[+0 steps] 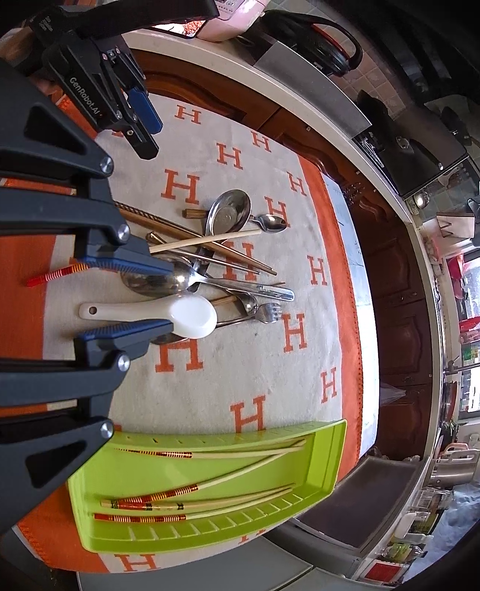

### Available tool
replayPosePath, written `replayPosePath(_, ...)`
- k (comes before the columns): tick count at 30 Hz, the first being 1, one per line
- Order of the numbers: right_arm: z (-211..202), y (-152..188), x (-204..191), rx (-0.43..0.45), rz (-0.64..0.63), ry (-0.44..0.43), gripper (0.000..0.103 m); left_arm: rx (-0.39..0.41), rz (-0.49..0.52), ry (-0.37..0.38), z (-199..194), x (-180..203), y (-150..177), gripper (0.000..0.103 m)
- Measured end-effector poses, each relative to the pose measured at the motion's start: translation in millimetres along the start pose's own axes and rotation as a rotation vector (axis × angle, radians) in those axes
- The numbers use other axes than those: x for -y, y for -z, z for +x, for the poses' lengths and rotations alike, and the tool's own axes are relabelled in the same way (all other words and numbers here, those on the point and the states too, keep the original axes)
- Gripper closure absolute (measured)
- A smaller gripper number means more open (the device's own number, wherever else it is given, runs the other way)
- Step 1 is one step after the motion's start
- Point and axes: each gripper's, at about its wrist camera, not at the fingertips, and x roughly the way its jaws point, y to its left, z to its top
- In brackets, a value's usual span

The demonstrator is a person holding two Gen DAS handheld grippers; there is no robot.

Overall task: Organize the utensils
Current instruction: 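Close the right gripper on a red-banded chopstick in the pile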

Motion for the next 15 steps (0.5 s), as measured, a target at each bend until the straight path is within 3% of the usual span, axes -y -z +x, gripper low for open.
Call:
replayPosePath(7,19,6,-11,-0.075,-0.059,-0.089,0.079,-0.023,-0.028,0.014,9,-8,2,0.062)
replayPosePath(12,40,17,-19,-0.147,-0.108,-0.097,0.079,-0.029,-0.014,0.018,11,-4,3,0.062)
replayPosePath(15,45,22,-22,-0.158,-0.131,-0.1,0.09,-0.038,-0.012,0.02,14,-3,4,0.062)
